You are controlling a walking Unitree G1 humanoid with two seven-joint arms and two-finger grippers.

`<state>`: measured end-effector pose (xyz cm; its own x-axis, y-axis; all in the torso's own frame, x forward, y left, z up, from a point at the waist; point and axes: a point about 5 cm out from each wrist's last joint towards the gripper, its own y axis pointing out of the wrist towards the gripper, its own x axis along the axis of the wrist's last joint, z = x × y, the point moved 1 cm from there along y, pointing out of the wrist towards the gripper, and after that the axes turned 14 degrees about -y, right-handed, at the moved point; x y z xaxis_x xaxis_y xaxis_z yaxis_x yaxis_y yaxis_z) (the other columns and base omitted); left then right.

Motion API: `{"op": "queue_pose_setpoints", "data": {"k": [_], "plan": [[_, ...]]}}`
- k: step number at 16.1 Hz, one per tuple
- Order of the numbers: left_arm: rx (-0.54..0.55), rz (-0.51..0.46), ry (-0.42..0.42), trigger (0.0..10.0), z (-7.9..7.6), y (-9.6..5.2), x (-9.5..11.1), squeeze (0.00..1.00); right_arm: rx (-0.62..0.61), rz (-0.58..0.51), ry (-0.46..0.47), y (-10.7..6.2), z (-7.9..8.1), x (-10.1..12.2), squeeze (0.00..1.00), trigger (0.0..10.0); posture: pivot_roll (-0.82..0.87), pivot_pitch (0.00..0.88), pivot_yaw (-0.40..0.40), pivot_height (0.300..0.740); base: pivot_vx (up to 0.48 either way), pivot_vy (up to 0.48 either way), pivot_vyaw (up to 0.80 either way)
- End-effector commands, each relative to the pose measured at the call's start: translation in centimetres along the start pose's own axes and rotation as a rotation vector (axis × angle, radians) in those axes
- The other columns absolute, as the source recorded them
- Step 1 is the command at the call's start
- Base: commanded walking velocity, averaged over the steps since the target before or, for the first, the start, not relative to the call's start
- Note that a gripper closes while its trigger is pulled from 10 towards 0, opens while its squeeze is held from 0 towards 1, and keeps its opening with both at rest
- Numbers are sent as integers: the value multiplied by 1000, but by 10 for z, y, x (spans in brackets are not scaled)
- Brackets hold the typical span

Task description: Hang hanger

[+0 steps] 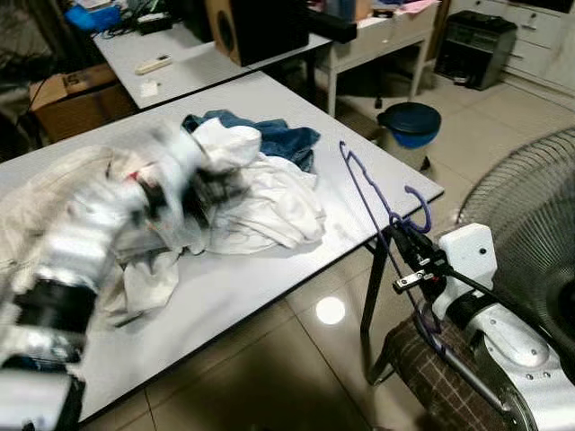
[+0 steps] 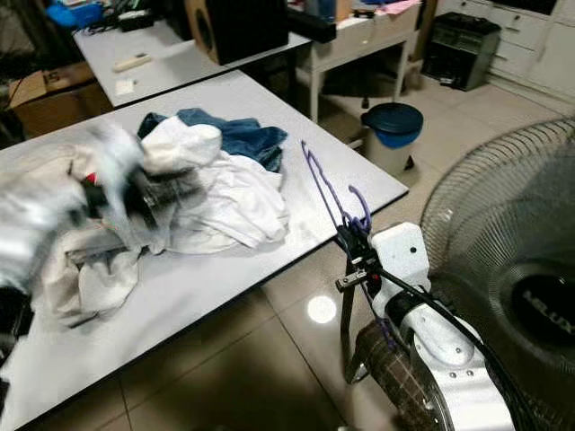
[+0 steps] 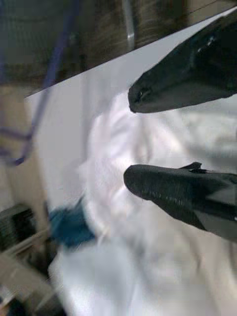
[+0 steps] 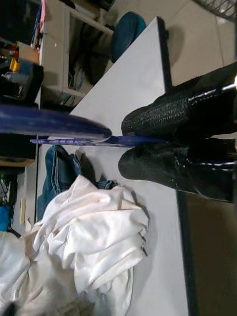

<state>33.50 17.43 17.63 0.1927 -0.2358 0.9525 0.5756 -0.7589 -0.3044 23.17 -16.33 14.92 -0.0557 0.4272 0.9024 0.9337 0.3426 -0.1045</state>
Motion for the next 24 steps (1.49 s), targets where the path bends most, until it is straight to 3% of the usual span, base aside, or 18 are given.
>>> {"op": "queue_pose_setpoints", "data": {"k": [1, 2, 3, 4, 5, 6, 8, 11, 13, 20, 24], "plan": [[17, 39, 42, 10000, 2, -3, -3, 1000, 5, -11, 5, -1, 2, 4, 0, 10000, -64, 0, 158, 740, 0, 0, 0], [15, 79, 46, 10000, -1, -4, -9, 1000, 9, -10, 8, -1, 3, 5, 0, 10000, -64, 0, 158, 740, 0, 0, 0], [159, 173, 178, 10000, 6, -5, -23, 1000, 26, -5, 8, 0, 8, 5, 0, 10000, -63, 0, 156, 740, 0, 0, 0], [299, 173, 306, 10000, 17, -7, -23, 1000, 35, -6, 8, 1, 10, 5, 0, 10000, -61, 0, 153, 740, 0, 0, 0], [372, 175, 394, 10000, 23, -10, -23, 1000, 45, -8, 8, 3, 11, 5, 0, 10000, -59, 0, 149, 740, 0, 0, 0], [389, 203, 434, 10000, 26, -13, -25, 922, 51, -9, 6, 4, 11, 5, 0, 10000, -56, 0, 145, 740, 0, 0, 0], [386, 291, 487, 10000, 27, -19, -35, 0, 59, -9, 3, 5, 11, 4, 0, 10000, -54, 0, 142, 740, 0, 0, 0], [398, 380, 497, 10000, 31, -26, -50, 0, 63, -9, -1, 7, 11, 4, 0, 10000, -50, 0, 138, 740, 0, 0, 0], [431, 391, 491, 0, 35, -29, -56, 0, 62, -10, -1, 8, 11, 4, 0, 10000, -53, 0, 142, 740, 0, 0, 0], [492, 335, 442, 0, 43, -29, -49, 0, 51, -8, -1, 7, 11, 4, 0, 10000, -55, 0, 145, 740, 0, 0, 0], [475, 278, 352, 0, 39, -25, -49, 0, 37, -12, 8, 8, 8, 4, 0, 10000, -54, 0, 143, 740, 0, 0, 0]]}}
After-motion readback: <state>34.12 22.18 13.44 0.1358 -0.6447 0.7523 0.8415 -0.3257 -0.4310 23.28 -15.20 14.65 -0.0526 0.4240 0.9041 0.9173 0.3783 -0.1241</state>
